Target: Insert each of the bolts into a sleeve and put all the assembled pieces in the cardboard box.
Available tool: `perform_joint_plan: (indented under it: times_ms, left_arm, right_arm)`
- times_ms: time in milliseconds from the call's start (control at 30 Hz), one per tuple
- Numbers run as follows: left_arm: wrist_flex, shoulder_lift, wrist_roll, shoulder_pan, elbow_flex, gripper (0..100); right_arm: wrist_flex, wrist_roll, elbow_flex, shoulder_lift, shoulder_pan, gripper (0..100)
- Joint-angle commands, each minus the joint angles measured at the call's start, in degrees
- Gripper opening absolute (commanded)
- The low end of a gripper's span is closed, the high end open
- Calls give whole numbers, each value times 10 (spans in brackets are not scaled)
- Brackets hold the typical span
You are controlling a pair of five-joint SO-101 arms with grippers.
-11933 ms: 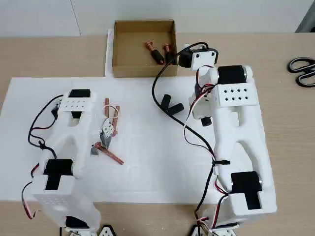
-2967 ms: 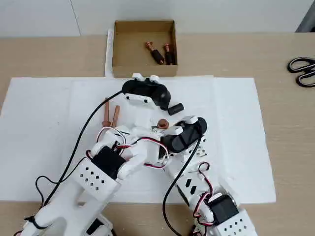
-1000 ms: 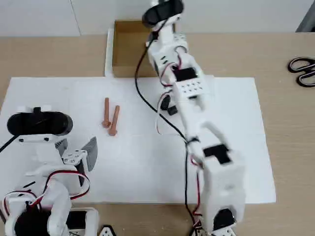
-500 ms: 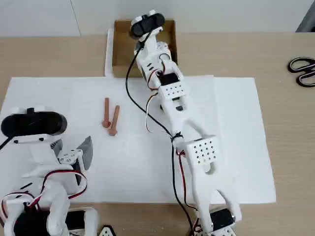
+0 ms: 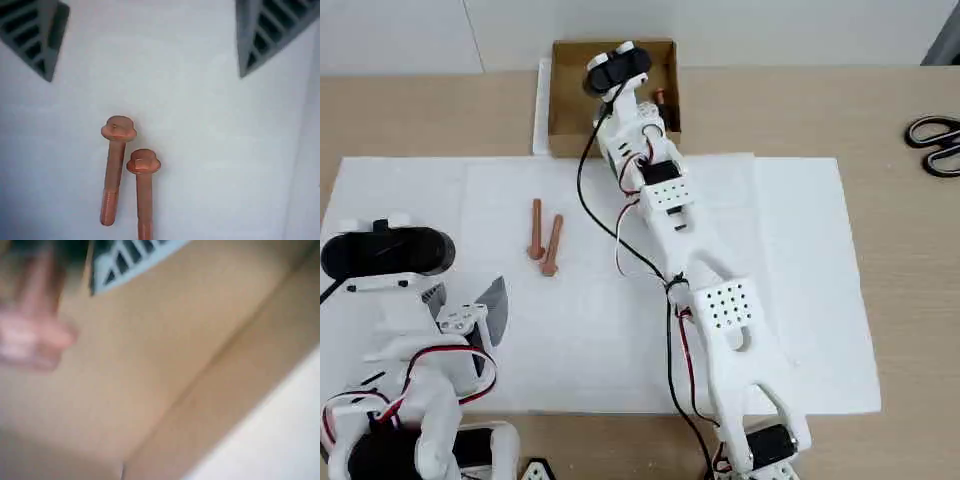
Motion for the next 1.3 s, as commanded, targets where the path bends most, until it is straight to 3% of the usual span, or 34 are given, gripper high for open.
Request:
perform_joint_plan:
  times_ms: [0,233,467,1033,1267]
  left_arm:
    - [2,-1,-2,-1,-23,224]
    - [2,-2,-2,0,-23,224]
    - [2,-2,-1,0,-23,224]
    - [-6,-2,1,-3,0,224]
    - [-6,-2,1,-3,0,224]
  right_arm:
    - [-14,7,-33,-15,-3,205]
    - [14,9,-127,-16,3,204]
    - [250,10,-367,-16,7,161]
    - [761,6,-366,-254,71,118]
    - [784,6,-304,-279,89,118]
